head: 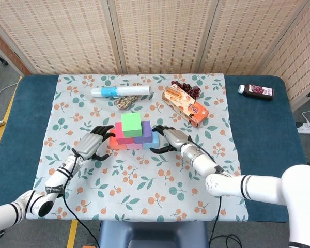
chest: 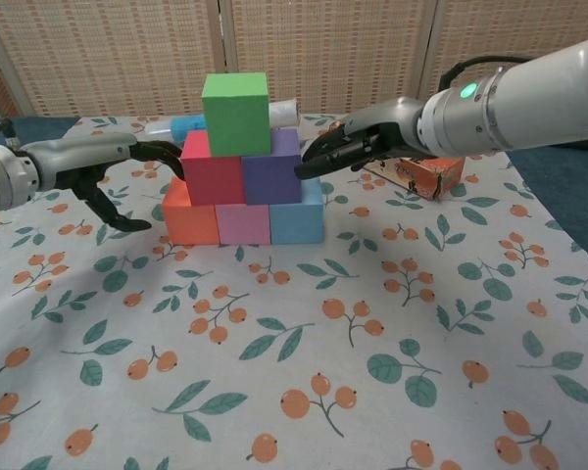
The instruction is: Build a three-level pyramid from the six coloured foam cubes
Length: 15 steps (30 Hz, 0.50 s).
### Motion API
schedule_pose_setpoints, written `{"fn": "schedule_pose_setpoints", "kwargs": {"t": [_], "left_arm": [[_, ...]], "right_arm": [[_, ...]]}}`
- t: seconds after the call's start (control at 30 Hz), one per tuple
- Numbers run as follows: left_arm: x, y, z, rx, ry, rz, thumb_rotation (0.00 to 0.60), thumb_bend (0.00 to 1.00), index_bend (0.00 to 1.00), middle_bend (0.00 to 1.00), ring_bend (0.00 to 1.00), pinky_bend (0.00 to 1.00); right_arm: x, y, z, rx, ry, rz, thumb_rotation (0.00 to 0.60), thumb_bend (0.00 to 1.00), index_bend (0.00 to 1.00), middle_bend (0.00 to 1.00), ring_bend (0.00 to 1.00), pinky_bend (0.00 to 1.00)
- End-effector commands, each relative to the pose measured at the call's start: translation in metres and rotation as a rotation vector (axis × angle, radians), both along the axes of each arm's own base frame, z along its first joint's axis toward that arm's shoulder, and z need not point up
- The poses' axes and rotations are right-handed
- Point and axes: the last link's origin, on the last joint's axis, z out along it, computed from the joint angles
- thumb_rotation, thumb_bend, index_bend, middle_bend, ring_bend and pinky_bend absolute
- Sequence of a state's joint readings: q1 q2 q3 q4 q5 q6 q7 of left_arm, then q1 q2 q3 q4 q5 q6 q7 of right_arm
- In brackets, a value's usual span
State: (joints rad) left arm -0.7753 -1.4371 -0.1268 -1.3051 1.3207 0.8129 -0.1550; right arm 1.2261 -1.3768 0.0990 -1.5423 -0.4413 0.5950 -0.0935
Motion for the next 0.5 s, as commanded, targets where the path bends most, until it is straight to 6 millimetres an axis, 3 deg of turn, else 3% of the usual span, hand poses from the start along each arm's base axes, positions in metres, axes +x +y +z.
{"fn": "schedule_pose_setpoints", "kwargs": {"t": [0.03,0.2,0.5], "left_arm": [[-0.003,-0.001,0.002,0.004,-0.001,0.005,0.600,0.29,0.22,0.00,0.00,0.00],[-0.012,-0.005,0.007,0.018,-0.010,0.028,0.600,0.29,0.22,0.00,0.00,0.00],[-0.050,-0.017,0.011,0.025,0.027,0.120,0.600,0.29,0.23,0.00,0.00,0.00]], "right_arm": [[-0.002,0.001,0.003,-0.004,0.003,-0.001,0.267,0.00,0.09,0.00,0.00,0.00],[-0.006,0.002,0.011,-0.016,0.008,-0.005,0.268,0.00,0.09,0.00,0.00,0.00],[-0.028,0.000,0.018,-0.028,0.076,-0.043,0.272,0.00,0.09,0.00,0.00,0.00]]}}
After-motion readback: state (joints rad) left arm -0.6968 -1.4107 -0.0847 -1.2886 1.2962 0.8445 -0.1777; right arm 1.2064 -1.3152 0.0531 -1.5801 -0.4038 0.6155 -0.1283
